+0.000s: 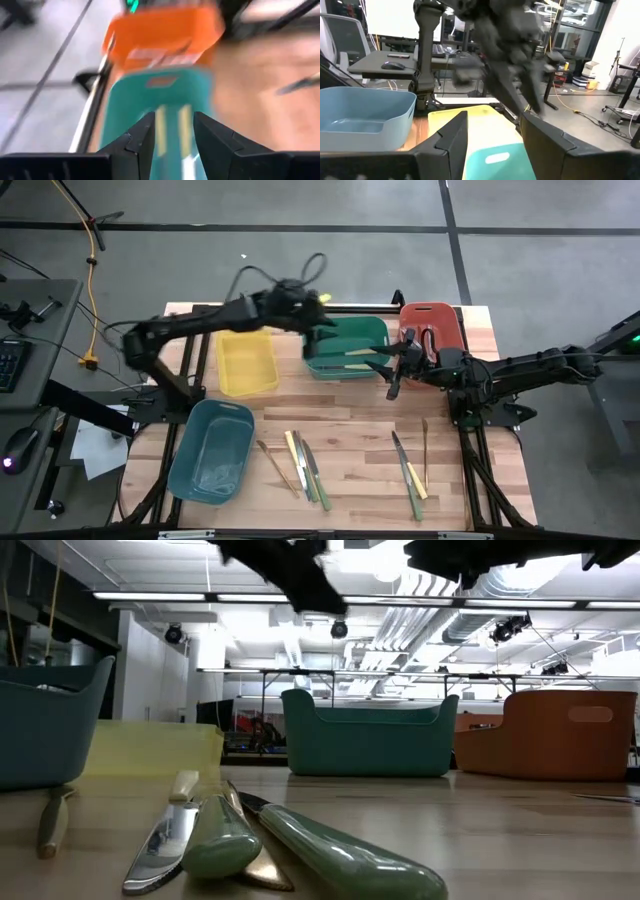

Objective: Sort silverware by color (type)
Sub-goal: Put the yellow knife into the green bin

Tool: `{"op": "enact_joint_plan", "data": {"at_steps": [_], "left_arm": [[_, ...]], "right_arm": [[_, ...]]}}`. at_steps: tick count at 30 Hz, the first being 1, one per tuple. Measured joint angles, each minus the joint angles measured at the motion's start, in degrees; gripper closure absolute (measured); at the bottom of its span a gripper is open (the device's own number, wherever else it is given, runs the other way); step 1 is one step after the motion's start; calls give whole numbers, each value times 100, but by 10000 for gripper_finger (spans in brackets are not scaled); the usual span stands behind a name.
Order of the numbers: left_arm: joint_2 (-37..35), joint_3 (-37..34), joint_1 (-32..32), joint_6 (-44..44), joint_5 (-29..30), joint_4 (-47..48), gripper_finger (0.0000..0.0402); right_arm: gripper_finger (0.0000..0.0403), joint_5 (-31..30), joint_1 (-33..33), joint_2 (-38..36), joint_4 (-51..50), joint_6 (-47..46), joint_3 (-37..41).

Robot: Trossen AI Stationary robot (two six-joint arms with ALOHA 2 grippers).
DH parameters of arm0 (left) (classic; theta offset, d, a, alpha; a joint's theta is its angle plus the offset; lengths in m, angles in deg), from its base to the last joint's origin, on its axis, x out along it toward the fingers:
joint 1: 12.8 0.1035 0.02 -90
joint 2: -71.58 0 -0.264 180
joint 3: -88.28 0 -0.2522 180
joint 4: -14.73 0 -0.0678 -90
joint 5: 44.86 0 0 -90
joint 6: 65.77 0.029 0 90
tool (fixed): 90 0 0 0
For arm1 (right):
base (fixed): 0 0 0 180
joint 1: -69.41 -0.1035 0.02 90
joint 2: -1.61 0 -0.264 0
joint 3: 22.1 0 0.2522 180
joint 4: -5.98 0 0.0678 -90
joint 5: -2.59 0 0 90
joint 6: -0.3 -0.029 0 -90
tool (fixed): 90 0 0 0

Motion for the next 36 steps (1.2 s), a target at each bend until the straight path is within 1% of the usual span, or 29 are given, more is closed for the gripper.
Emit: {"op": "enact_joint_plan", "data": {"at_steps": [1, 3, 6, 7, 10, 12, 14, 16, 20, 36], "left_arm": [[-269, -270, -22, -123, -245, -227, 283], [-828, -945, -165, -290, -466, -934, 286], [-1590, -2187, -478, -519, -482, -2302, 291], [-1796, -2627, -604, -605, -405, -2775, 293], [-2254, -3904, -1008, -876, 130, -4214, 297], [-2429, -4620, -1256, -1007, 549, -5122, 299], [-2488, -5182, -1461, -1102, 969, -5892, 300], [-2486, -5574, -1603, -1119, 1244, -6432, 300], [-2489, -5874, -1717, -1081, 1463, -6887, 300], [-2488, -5757, -1714, -1159, 1435, -6905, 300]], "right_arm": [[237, 0, -1, 0, -3, 0, 0], [237, 0, 0, 0, -4, -21, 0], [237, 2, 0, 0, -10, -136, 0], [237, 2, -1, 0, -18, -164, 0], [237, 7, 0, 0, -53, -190, 0], [237, 57, 0, 0, -55, -240, 0], [237, 96, 0, 0, -63, -366, 0], [237, 94, -2, 0, -66, -433, 0], [237, 94, -1, 3, -68, -433, 0], [237, 92, 7, 11, -187, -282, 0]]}}
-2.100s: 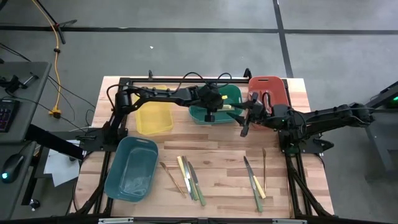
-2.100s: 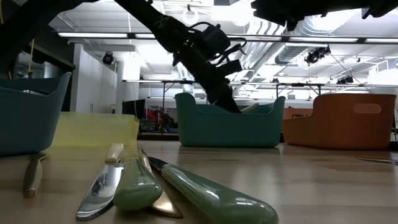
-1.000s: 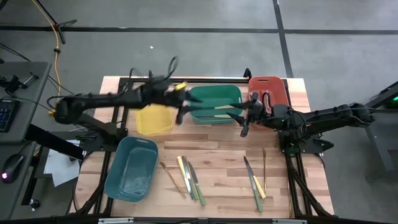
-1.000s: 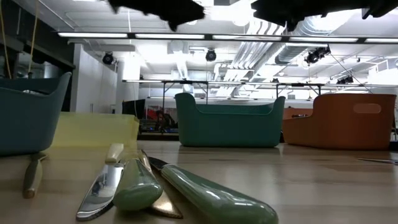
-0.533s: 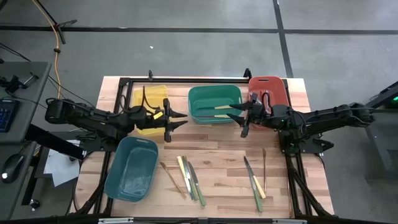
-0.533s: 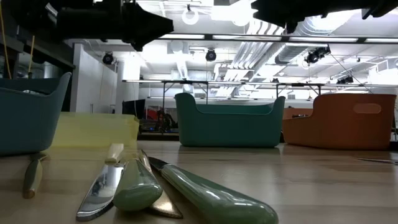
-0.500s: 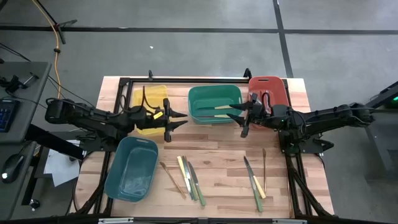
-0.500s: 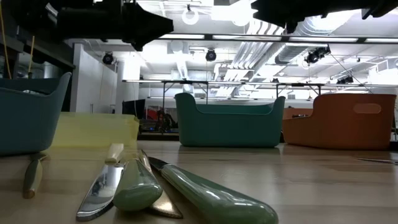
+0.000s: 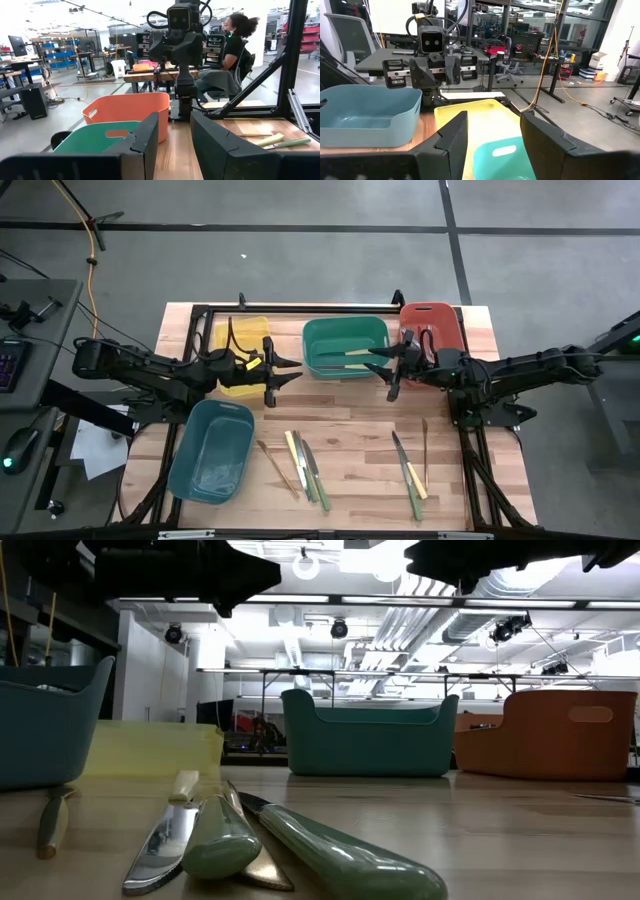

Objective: Sort silverware by color (type)
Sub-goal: Put the yellow knife into the green bin

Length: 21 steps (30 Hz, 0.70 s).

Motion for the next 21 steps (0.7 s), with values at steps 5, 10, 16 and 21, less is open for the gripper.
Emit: {"op": "enact_joint_plan", "data": {"at_steps": [5, 10, 16, 21], "left_arm": [[0, 0, 0, 0, 0, 4, 300], [0, 0, 0, 0, -2, 9, 300], [2, 0, 0, -2, -3, 28, 300], [2, 0, 0, -4, -4, 28, 300]], "right_arm": [[237, 0, -2, 0, -8, 0, 0], [237, 0, 0, 0, -94, -1, 0], [237, 0, 0, 2, -123, -2, 0], [237, 0, -1, 2, -121, 0, 0]]}}
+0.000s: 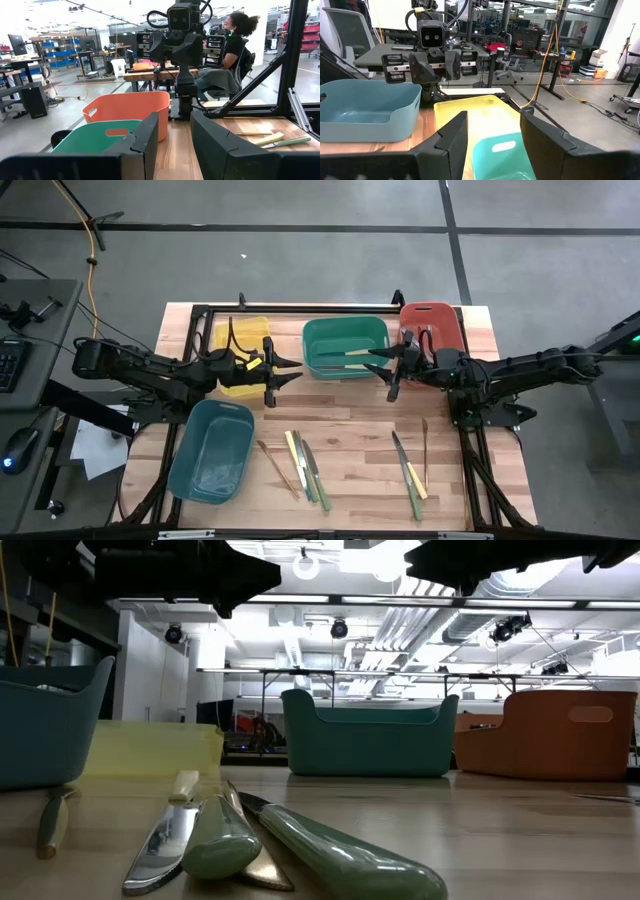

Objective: Sort silverware by color (type)
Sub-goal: Put the yellow knife into the green bin

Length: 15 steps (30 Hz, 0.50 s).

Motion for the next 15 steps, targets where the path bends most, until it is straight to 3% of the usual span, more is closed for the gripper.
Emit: {"op": "enact_joint_plan", "data": {"at_steps": [8, 15], "left_arm": [[2, 0, 1, -11, -3, 3, 300], [2, 0, 2, -160, -200, 108, 300]], "right_arm": [[237, 0, -1, 0, -15, -37, 0], [237, 306, -357, 190, -176, -922, -9]]}}
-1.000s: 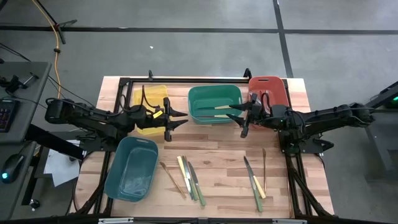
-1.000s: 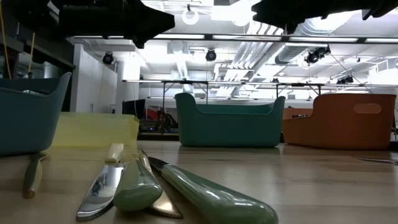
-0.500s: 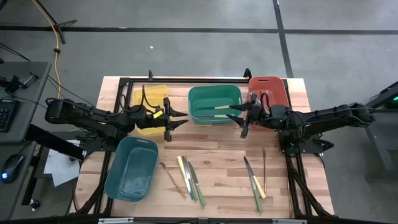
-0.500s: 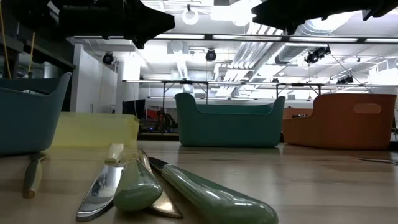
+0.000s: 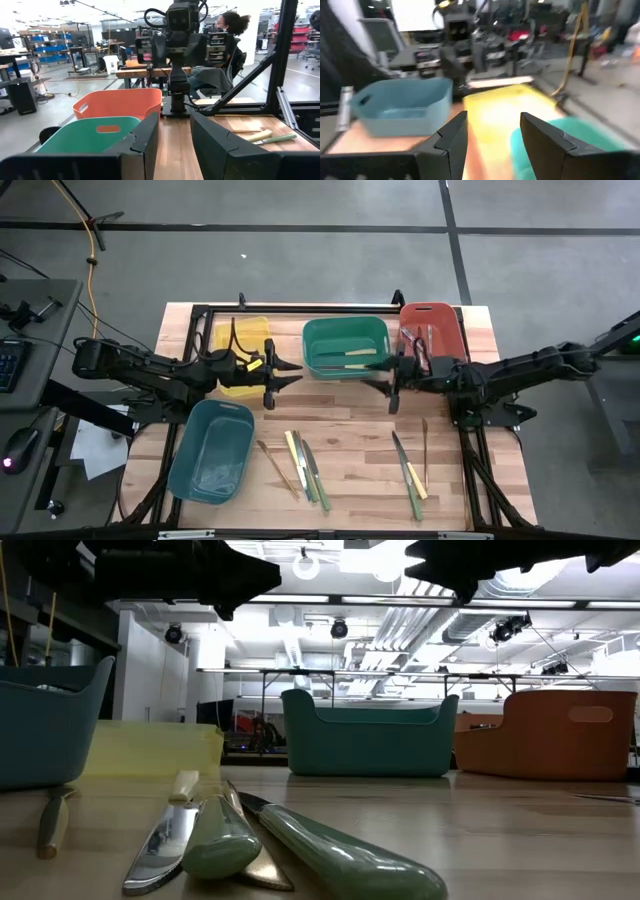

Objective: Sort silverware by color (type)
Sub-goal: Put the yellow knife into the green bin

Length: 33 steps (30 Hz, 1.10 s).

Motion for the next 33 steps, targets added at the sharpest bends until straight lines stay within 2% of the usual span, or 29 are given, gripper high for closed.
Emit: {"op": "enact_joint_plan", "data": {"at_steps": [3, 9, 11, 14, 19, 24, 26, 33], "left_arm": [[0, 0, 0, 2, -5, 15, 300], [0, 0, 0, 9, -3, 21, 300], [0, 0, 0, 35, -1, 56, 300], [0, 0, 0, 200, 1, 145, 300], [0, 0, 0, 164, 8, 172, 300], [0, 0, 0, 164, 8, 251, 300], [0, 0, 0, 164, 8, 278, 300], [0, 0, 0, 164, 8, 277, 300]], "right_arm": [[237, -175, -318, 145, -1007, -727, -218], [237, -448, -1110, 560, -4873, -3324, -1373], [237, -353, -1433, 790, -5934, -4337, -1765], [237, 231, -1957, 1224, -7109, -5825, -2148], [237, 1446, -2736, 1987, -7478, -7284, -2435], [237, 1850, -3080, 2739, -7307, -8119, -2445], [237, 2057, -3111, 3044, -7325, -8266, -2443], [237, 2165, -3143, 3750, -7276, -8431, -2439]]}}
